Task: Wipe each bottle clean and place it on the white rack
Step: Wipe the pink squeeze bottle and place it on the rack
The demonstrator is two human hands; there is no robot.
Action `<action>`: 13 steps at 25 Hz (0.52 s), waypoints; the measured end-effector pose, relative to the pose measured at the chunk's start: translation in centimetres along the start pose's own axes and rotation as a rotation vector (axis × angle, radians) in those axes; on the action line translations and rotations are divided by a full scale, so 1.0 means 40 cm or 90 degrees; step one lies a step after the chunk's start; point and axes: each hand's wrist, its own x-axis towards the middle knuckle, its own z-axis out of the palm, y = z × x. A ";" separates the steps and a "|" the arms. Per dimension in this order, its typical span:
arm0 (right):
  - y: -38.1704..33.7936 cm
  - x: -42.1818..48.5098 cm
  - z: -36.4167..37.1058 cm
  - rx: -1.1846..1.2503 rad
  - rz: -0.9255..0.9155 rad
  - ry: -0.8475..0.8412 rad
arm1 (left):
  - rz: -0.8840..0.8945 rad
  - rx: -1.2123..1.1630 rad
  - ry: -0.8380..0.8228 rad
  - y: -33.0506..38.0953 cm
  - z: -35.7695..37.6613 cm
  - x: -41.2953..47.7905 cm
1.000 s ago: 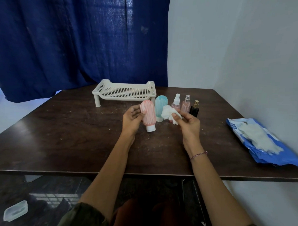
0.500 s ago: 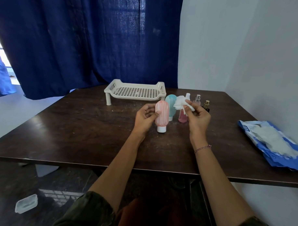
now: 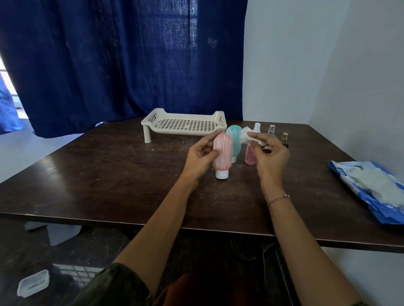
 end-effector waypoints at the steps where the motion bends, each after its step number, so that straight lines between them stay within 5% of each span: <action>1: 0.002 -0.001 -0.001 -0.013 -0.009 -0.004 | 0.003 0.002 -0.006 -0.001 0.002 -0.002; 6: 0.001 -0.009 0.015 0.077 0.015 -0.092 | 0.017 -0.020 -0.011 -0.001 0.001 0.000; 13: 0.013 -0.013 0.026 -0.011 -0.037 -0.109 | -0.010 -0.064 0.002 0.002 0.003 0.000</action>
